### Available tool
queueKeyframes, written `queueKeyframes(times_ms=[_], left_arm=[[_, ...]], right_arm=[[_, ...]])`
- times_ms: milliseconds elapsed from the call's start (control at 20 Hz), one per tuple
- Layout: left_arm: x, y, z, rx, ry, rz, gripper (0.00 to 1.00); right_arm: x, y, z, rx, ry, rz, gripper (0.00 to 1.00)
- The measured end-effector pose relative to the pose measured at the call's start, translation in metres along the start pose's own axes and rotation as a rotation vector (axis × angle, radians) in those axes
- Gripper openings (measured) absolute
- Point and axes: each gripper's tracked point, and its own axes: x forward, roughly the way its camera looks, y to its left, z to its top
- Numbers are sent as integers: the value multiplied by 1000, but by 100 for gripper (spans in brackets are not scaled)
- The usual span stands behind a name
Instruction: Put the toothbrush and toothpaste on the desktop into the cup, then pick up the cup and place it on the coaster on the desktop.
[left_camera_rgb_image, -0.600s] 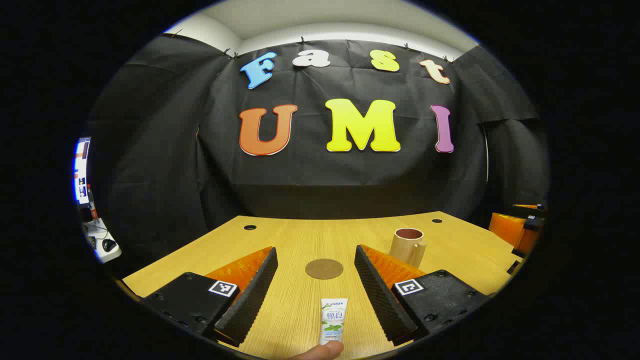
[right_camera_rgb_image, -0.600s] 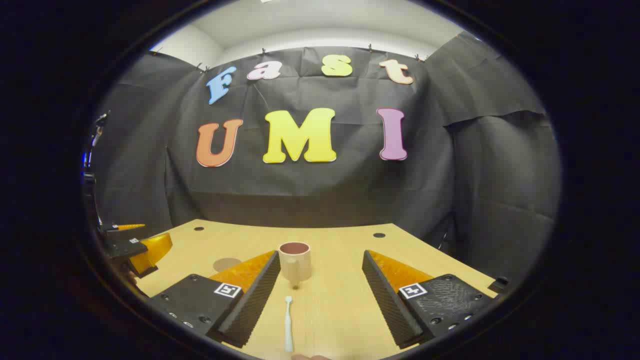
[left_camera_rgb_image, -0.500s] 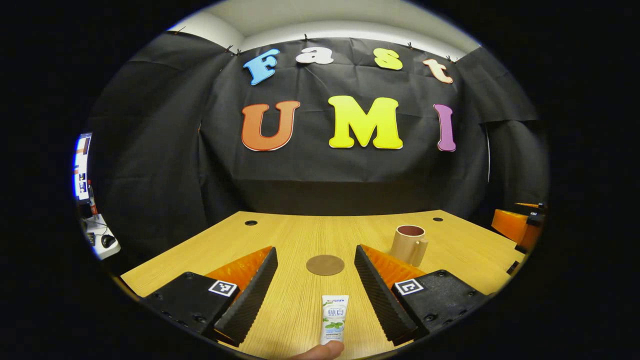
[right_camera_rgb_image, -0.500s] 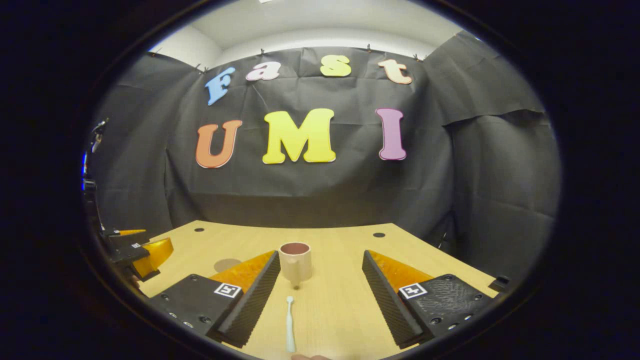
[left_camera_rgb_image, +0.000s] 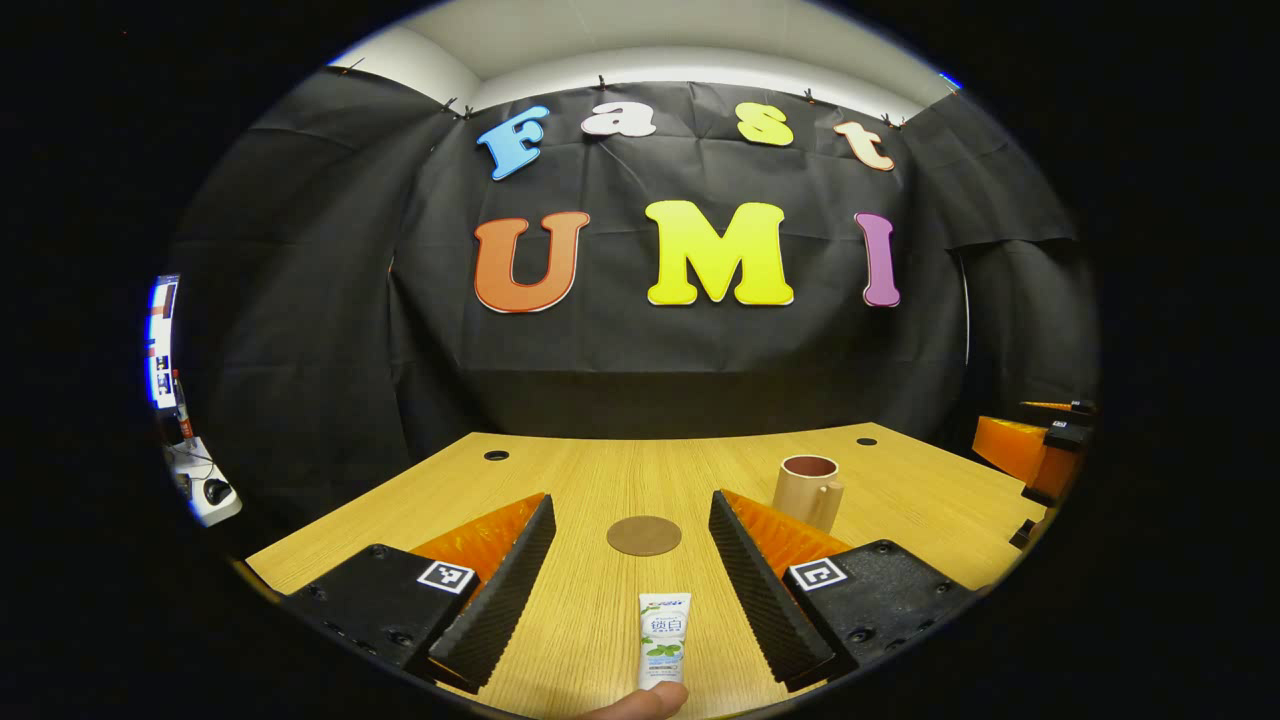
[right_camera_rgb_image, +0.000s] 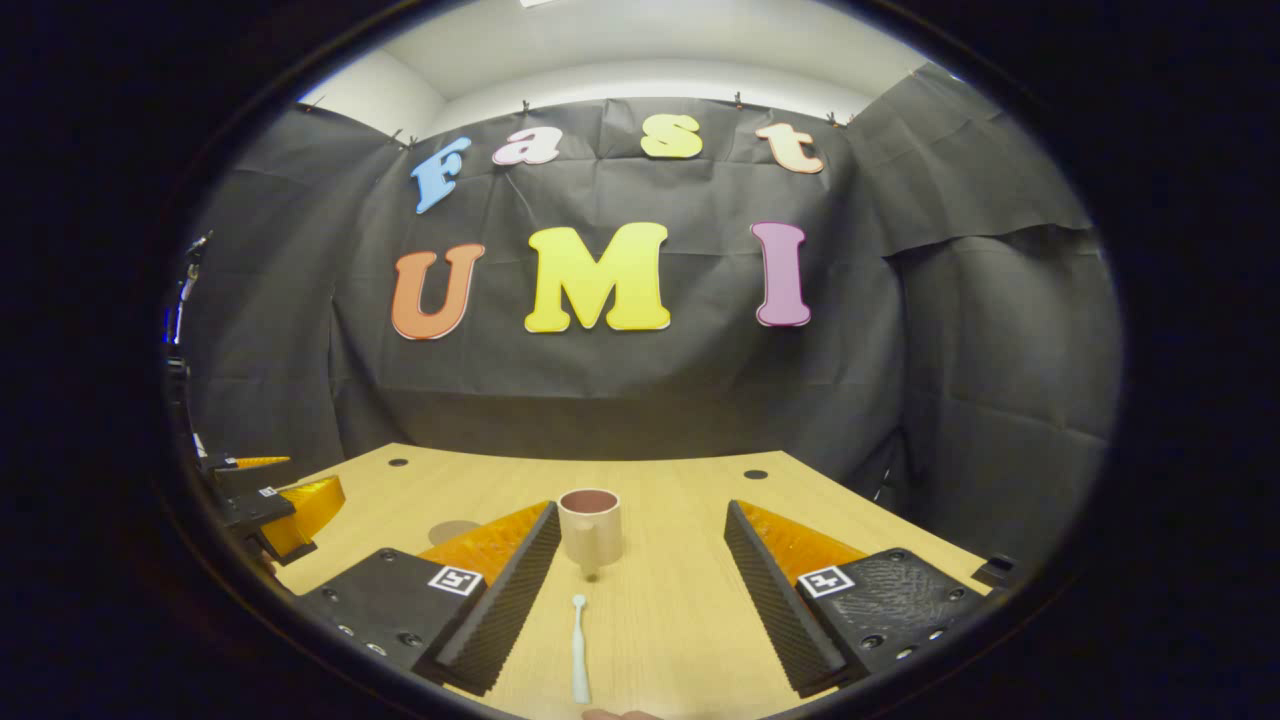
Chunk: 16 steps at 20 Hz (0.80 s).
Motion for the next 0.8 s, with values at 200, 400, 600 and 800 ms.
queueKeyframes(times_ms=[200,400,600,800], left_arm=[[-5,-2,-4,9,2,2,98],[-2,-2,-7,10,10,0,98],[-4,-1,-14,17,12,2,98],[-1,2,-32,22,41,2,98]], right_arm=[[-1,-4,-4,-15,12,-16,97],[3,-2,-16,-7,38,-5,97],[21,4,-56,-20,138,8,97],[37,14,-112,-39,288,27,98]])
